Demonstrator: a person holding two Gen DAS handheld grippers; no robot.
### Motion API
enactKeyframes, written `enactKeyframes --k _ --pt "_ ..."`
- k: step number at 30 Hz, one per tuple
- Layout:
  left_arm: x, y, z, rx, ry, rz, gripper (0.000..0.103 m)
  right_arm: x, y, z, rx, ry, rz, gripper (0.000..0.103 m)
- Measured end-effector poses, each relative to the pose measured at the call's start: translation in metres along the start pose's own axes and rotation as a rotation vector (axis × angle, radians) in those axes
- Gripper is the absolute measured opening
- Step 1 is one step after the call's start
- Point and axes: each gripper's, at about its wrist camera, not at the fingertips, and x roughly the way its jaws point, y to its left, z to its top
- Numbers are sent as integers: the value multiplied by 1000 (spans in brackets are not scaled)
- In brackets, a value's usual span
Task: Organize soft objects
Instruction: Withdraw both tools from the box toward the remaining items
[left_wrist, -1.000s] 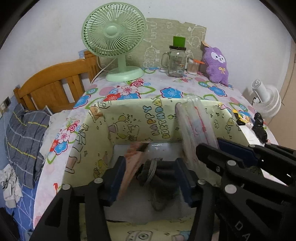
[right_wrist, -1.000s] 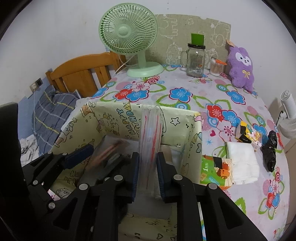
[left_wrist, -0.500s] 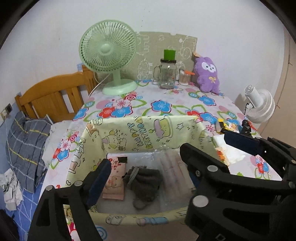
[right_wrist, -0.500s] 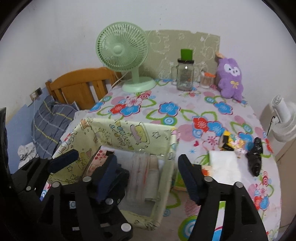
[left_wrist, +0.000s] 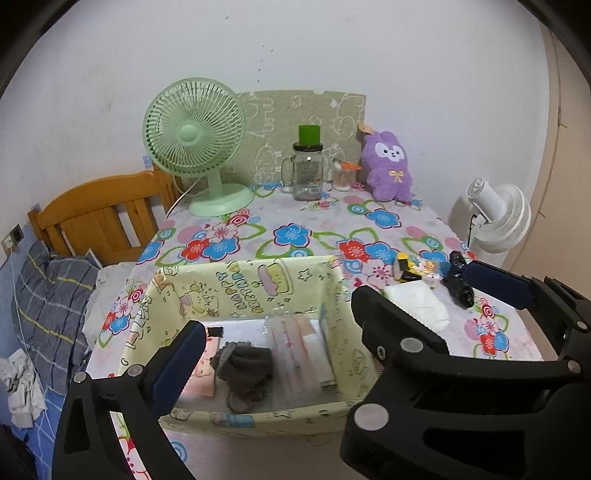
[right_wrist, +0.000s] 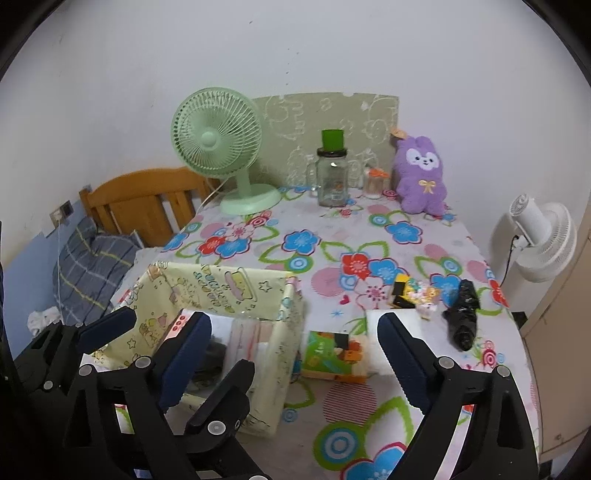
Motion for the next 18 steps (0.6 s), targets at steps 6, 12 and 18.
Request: enactKeyframes --k 6,12,18 --pt "-10 -18 3 22 -29 -20 103 -19 -15 0 7 -43 -30 100" --pt "-13 -37 4 33 -33 -40 103 -32 -30 -3 11 -64 -56 100" --pt "-14 -57 3 41 -35 -63 103 -40 -51 -8 33 -63 -75 100"
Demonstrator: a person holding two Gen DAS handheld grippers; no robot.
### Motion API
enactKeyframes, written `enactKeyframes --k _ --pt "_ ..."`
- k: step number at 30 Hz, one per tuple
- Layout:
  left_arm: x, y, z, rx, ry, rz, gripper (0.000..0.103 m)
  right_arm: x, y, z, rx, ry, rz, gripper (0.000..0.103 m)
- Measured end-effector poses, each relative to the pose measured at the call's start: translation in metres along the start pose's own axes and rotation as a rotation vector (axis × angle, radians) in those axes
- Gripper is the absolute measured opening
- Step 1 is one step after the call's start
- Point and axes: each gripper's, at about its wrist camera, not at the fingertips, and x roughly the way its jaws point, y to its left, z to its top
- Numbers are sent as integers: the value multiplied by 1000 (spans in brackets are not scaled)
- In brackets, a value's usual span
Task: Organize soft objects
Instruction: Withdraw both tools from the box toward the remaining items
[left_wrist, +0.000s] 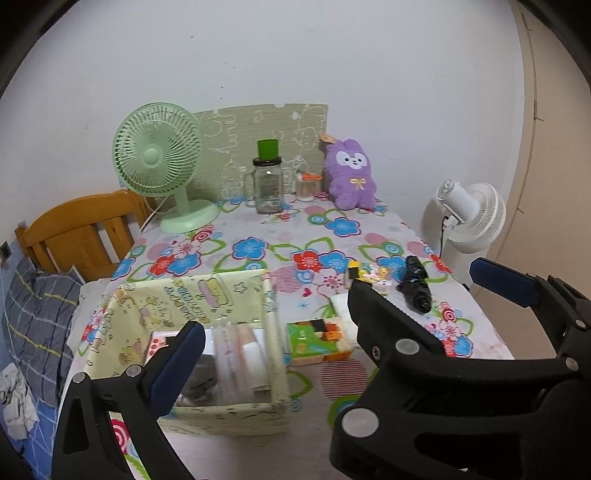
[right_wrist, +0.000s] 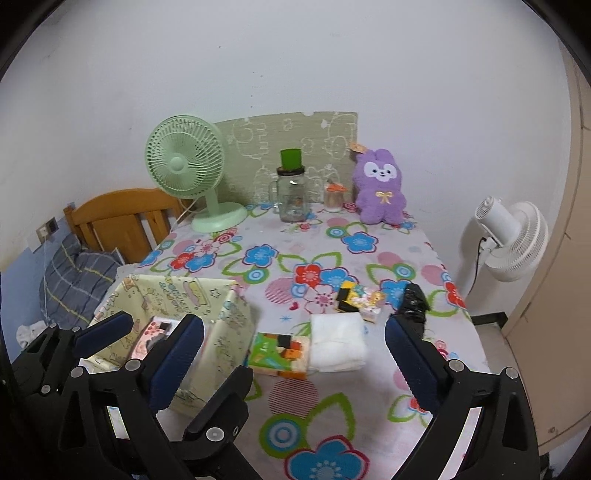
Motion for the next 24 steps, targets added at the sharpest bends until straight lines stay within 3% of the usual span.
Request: enactKeyframes --k 24 --pt "30 -61 3 12 28 -53 103 6 -70 -10 52 0 -76 100"
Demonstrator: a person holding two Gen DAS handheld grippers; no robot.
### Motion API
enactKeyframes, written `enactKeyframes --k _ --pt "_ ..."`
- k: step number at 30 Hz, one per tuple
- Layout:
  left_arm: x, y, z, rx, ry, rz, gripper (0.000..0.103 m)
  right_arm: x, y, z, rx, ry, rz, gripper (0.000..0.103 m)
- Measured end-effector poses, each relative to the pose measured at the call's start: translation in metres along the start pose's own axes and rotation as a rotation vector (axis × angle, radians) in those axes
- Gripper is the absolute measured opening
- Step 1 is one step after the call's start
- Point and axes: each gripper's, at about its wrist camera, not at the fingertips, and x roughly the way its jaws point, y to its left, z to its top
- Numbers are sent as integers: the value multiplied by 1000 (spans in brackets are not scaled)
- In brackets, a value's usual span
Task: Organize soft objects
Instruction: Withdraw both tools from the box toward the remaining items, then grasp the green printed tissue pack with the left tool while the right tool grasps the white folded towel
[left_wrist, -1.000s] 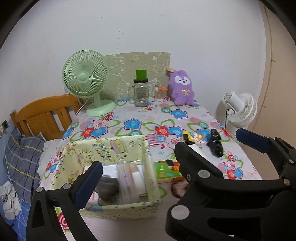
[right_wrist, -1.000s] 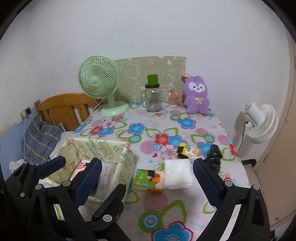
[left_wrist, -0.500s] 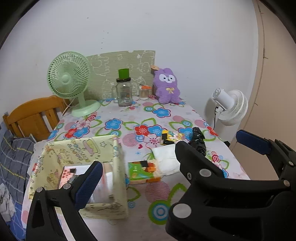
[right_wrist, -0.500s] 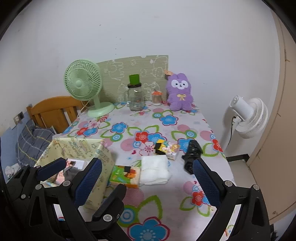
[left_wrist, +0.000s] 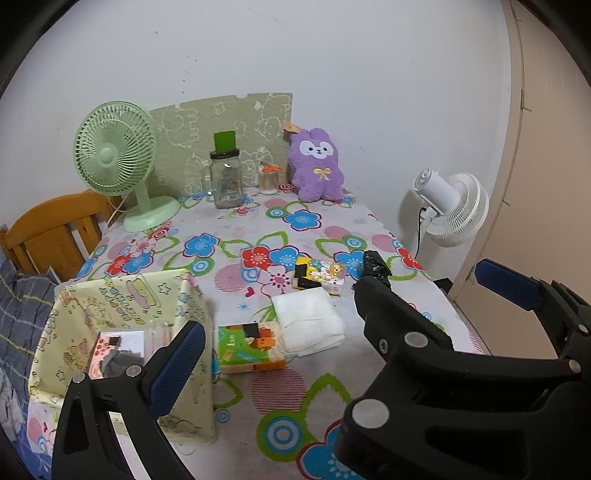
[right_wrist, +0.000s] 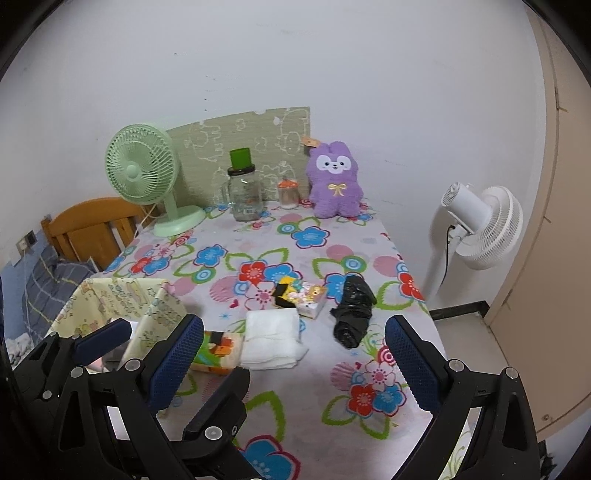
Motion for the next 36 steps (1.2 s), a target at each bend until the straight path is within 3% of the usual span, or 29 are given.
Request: enactKeyframes --k 20,36 --pt "65 -9 2 -72 103 45 103 57 -31 -1 38 65 -30 100" --pt "116 -1 -10 -131 209 155 103 114 -41 -15 62 158 -27 100"
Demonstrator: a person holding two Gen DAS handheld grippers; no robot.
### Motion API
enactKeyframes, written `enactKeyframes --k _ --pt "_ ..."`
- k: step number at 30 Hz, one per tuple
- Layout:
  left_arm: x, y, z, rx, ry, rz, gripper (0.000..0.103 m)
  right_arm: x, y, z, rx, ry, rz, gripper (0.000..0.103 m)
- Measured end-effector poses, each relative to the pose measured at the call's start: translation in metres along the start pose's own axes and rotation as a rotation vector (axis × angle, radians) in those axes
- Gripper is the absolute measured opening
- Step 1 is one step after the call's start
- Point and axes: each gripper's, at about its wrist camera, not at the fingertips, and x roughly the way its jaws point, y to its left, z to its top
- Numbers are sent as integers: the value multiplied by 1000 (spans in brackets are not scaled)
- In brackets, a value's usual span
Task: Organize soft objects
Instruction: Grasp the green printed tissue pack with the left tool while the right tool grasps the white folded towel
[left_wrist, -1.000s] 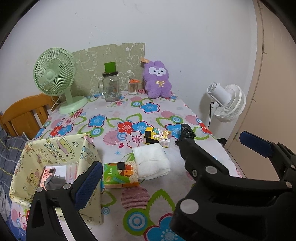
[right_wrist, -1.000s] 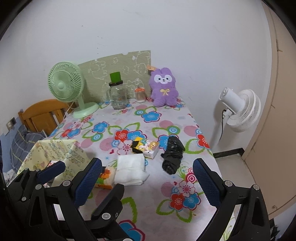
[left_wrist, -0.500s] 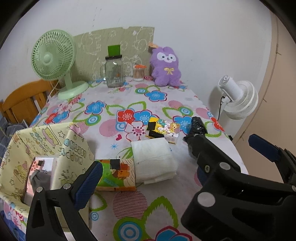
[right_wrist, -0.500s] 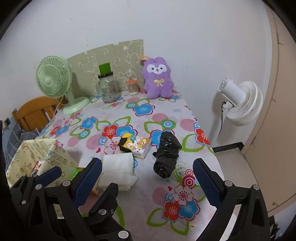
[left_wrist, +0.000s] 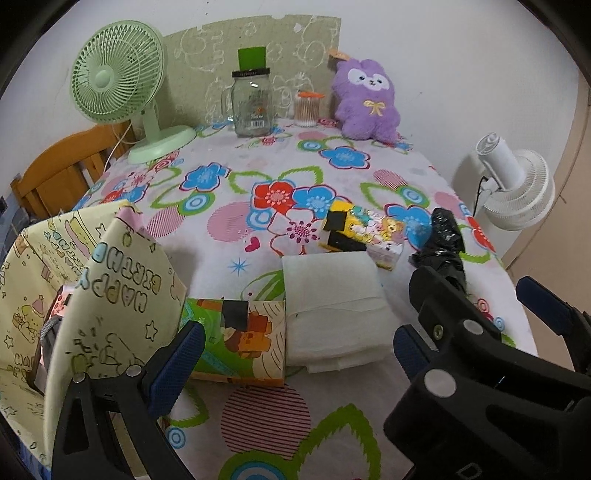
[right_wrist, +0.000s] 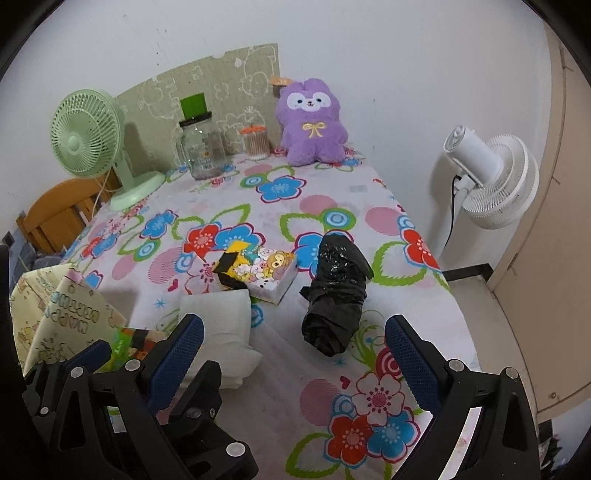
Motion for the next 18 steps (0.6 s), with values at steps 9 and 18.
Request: enactKeyframes --k 9,18 --pt "21 3 1 -27 1 100 103 25 0 -2 4 40 -17 100" --pt "38 13 3 -71 17 90 103 40 6 1 -16 46 -20 100"
